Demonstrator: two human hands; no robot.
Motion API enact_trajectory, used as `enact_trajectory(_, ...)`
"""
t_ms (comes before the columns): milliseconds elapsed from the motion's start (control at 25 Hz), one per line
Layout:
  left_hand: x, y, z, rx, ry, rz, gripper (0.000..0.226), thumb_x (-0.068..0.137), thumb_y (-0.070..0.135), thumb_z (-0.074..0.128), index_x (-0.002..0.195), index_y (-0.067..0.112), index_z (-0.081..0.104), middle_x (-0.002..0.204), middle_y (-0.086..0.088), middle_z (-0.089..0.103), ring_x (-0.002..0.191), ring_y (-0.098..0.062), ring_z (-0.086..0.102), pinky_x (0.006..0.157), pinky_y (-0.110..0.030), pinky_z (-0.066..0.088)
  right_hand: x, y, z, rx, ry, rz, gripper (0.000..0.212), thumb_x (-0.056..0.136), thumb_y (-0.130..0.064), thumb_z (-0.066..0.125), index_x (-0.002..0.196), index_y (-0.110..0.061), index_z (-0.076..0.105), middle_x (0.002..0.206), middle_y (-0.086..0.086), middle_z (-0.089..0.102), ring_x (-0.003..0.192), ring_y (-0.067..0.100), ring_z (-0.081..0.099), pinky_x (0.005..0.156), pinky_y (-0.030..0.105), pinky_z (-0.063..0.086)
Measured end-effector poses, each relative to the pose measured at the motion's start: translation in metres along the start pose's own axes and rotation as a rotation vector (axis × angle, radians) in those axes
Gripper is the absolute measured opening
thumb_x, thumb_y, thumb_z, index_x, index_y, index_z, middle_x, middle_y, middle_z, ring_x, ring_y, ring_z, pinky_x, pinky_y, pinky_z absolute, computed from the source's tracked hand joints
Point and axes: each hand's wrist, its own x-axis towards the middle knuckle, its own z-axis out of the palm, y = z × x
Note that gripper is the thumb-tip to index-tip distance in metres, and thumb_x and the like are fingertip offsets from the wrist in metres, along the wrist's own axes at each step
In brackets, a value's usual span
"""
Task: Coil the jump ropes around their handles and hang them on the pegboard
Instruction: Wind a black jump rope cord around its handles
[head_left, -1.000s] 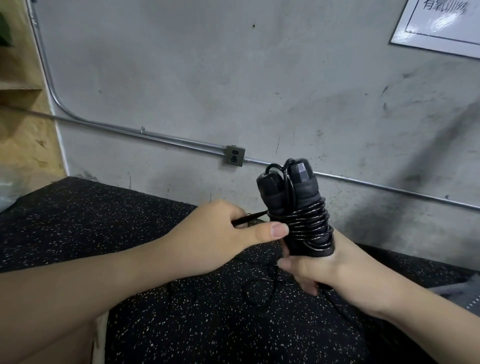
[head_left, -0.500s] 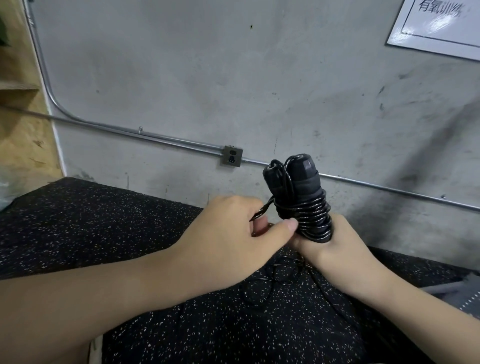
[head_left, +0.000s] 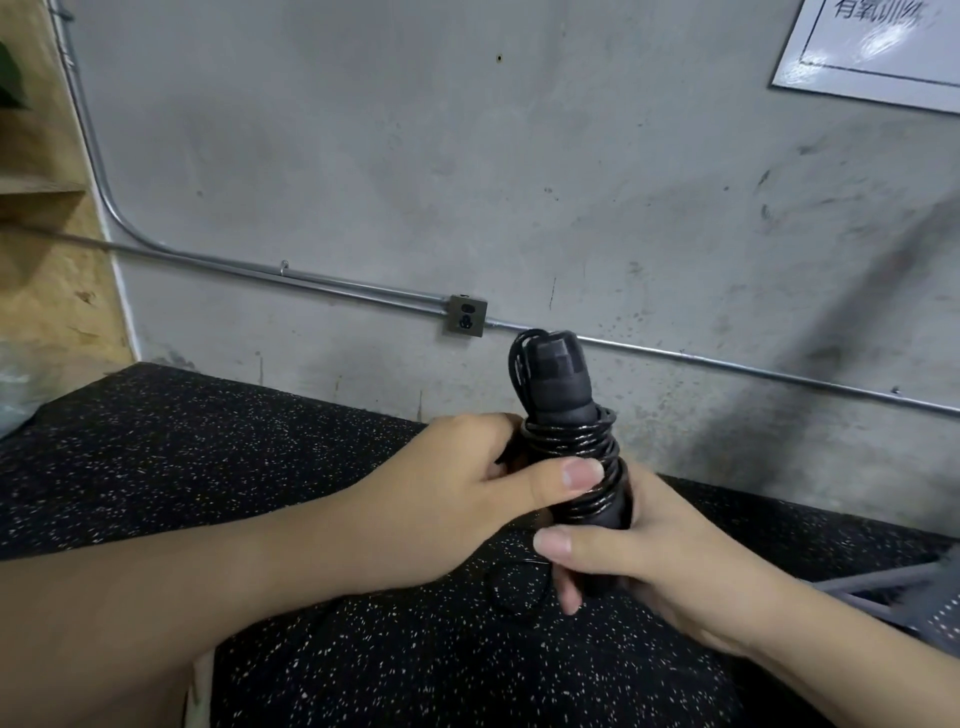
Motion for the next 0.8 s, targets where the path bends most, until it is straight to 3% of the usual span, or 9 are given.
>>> enact_trajectory(120,0.0,-0.006,0.001,-0.093,-0.05,0.032,0.049,0.094,0.058,0.055,0.119,0.017,0.069,0.11,-0.001,0.077,0.106,-0.011,0.071,0.1,-0.049,0.052,-0.001,0.005,-0.004,0.248,-0.188,0.171,0.021,0.08,-0.018,0.079,0.1,-0.019,0.077,0.088,0.018,0.073,0.075,0.03,0.073,0.067,0.036,0.061)
enact_trajectory(240,0.001,-0.013,0.001,-0.067,-0.087,0.039,0.052,0.09,0.059,0.061,0.126,0.021,0.066,0.113,-0.003,0.075,0.109,-0.018,0.071,0.102,-0.05,0.051,0.0,0.009,-0.008,0.117,-0.157,0.092,0.025,0.081,-0.008,0.077,0.104,-0.016,0.078,0.094,0.022,0.074,0.088,0.036,0.074,0.076,0.039,0.061)
enact_trajectory(360,0.005,-0.019,-0.002,0.091,0.006,-0.019,0.085,0.073,0.09,0.056,0.115,0.017,0.068,0.1,-0.01,0.075,0.093,-0.024,0.072,0.091,-0.053,0.055,0.004,0.013,-0.008,0.142,-0.05,0.049,0.028,0.08,0.002,0.073,0.102,-0.015,0.078,0.099,0.021,0.073,0.085,0.034,0.075,0.075,0.038,0.063)
enact_trajectory(440,0.007,-0.022,-0.007,0.284,0.09,-0.073,0.098,0.057,0.106,0.043,0.089,0.017,0.067,0.076,0.002,0.069,0.07,-0.016,0.064,0.071,-0.041,0.056,0.006,0.014,-0.008,0.12,0.005,0.043,0.023,0.079,0.001,0.073,0.096,-0.014,0.078,0.093,0.021,0.073,0.071,0.027,0.073,0.066,0.036,0.062)
enact_trajectory(480,0.007,-0.022,-0.01,0.341,0.118,-0.099,0.093,0.053,0.108,0.039,0.074,0.02,0.06,0.062,0.008,0.058,0.057,-0.011,0.053,0.06,-0.032,0.048,0.006,0.015,-0.009,0.088,0.031,0.031,0.019,0.078,0.0,0.074,0.093,-0.012,0.077,0.089,0.021,0.073,0.065,0.024,0.07,0.061,0.035,0.06)
enact_trajectory(560,0.006,-0.018,-0.014,0.365,0.142,-0.122,0.084,0.054,0.104,0.042,0.062,0.021,0.045,0.053,0.011,0.043,0.049,-0.007,0.038,0.055,-0.029,0.035,0.008,0.015,-0.01,0.026,0.078,-0.008,0.014,0.076,-0.002,0.076,0.086,-0.01,0.075,0.079,0.021,0.07,0.058,0.022,0.064,0.057,0.033,0.055)
enact_trajectory(680,0.006,-0.015,-0.014,0.382,0.187,-0.067,0.072,0.064,0.095,0.046,0.063,0.022,0.042,0.052,0.011,0.04,0.05,-0.008,0.035,0.054,-0.029,0.033,0.011,0.013,-0.011,-0.026,0.142,-0.063,0.013,0.075,-0.001,0.077,0.08,-0.012,0.071,0.065,0.013,0.062,0.056,0.021,0.057,0.056,0.033,0.051)
enact_trajectory(800,0.004,-0.012,-0.011,0.358,0.198,0.003,0.061,0.077,0.081,0.049,0.065,0.021,0.044,0.053,0.011,0.04,0.051,-0.006,0.036,0.052,-0.024,0.033,0.015,0.012,-0.012,-0.076,0.202,-0.103,0.017,0.077,0.005,0.08,0.085,-0.006,0.069,0.063,0.01,0.061,0.055,0.021,0.055,0.057,0.032,0.051)
